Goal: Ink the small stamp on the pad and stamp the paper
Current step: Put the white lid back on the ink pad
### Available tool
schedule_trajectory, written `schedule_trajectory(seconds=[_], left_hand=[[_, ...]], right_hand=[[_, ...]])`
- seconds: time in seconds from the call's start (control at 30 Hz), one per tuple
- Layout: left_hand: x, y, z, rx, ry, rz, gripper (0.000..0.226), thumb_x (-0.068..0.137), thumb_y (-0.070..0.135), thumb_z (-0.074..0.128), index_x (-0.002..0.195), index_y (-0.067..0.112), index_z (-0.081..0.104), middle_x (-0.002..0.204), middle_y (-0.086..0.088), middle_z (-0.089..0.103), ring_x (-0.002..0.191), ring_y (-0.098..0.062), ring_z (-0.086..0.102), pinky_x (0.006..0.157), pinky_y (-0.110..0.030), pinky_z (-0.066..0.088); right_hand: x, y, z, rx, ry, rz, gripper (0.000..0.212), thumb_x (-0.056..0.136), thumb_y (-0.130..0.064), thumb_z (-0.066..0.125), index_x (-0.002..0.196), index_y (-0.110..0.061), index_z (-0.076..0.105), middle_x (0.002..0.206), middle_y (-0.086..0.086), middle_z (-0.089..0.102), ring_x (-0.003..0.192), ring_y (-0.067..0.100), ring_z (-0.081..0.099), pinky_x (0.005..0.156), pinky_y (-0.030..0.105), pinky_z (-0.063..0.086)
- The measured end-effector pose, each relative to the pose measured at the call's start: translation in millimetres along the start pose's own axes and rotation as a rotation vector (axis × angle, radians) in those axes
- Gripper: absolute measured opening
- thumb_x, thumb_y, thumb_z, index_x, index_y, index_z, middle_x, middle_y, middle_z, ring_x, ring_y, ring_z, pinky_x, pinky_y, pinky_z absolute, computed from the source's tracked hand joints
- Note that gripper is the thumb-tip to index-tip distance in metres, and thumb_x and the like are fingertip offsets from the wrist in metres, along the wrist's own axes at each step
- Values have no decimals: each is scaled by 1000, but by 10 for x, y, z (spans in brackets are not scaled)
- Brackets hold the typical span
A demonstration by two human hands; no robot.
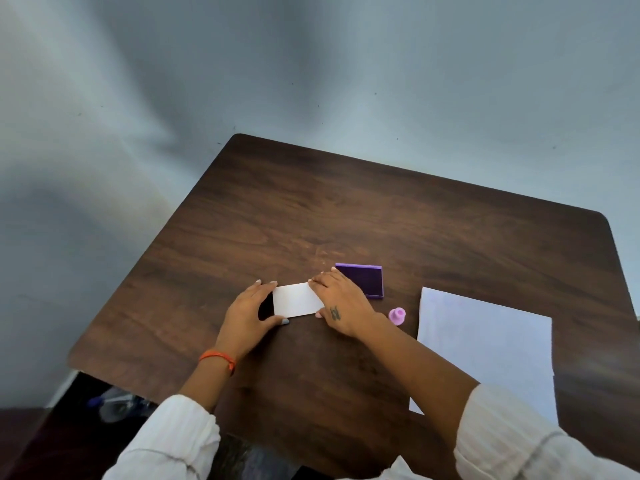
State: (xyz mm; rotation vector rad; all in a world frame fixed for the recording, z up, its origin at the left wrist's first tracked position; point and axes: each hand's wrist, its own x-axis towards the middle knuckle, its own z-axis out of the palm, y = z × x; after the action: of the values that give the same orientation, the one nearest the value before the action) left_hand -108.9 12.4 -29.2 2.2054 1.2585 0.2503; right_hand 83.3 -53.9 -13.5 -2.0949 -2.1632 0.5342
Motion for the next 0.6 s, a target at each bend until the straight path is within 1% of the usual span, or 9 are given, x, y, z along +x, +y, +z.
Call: schedule_trajectory(seconds=[0.07,0.17,0.27,0.4,0.6], left_hand=[[15,23,-11,1,-1,29,73,68,30,78,131,19,44,140,-3,48,134,-19,34,109,-34,29],[78,137,-34,-30,23,83,72,67,27,79,131,18,45,139,-2,49,133,-18,37,108,-31,28],[194,338,-32,-32,21,148,72,68,28,78,131,18,44,139,-2,48,134,-17,35,109,-31,27],[373,612,27,-20,-16,219,72,71,31,75,134,18,41,141,-2,45,134,-16,34,109,-30,26],[529,810,194,-5,-100,252,70,73,29,73,133,15,41,142,-4,44,133,-16,35,109,-26,23]], right_hand=[[-21,22,-18,17,11,1,63,82,-17,63,137,-8,32,144,14,39,134,29,30,115,35,16],[-104,137,-64,83,58,10,64,82,-19,63,137,-8,33,144,12,39,133,27,31,113,32,20],[-224,317,-171,153,108,71,64,82,-22,63,138,-13,33,145,9,39,134,24,32,112,33,25],[-356,570,-304,176,168,147,62,81,-24,65,136,-16,37,144,7,41,132,23,35,110,35,29],[-444,789,-330,198,148,253,60,79,-22,67,133,-15,41,142,7,45,128,25,42,106,34,35]])
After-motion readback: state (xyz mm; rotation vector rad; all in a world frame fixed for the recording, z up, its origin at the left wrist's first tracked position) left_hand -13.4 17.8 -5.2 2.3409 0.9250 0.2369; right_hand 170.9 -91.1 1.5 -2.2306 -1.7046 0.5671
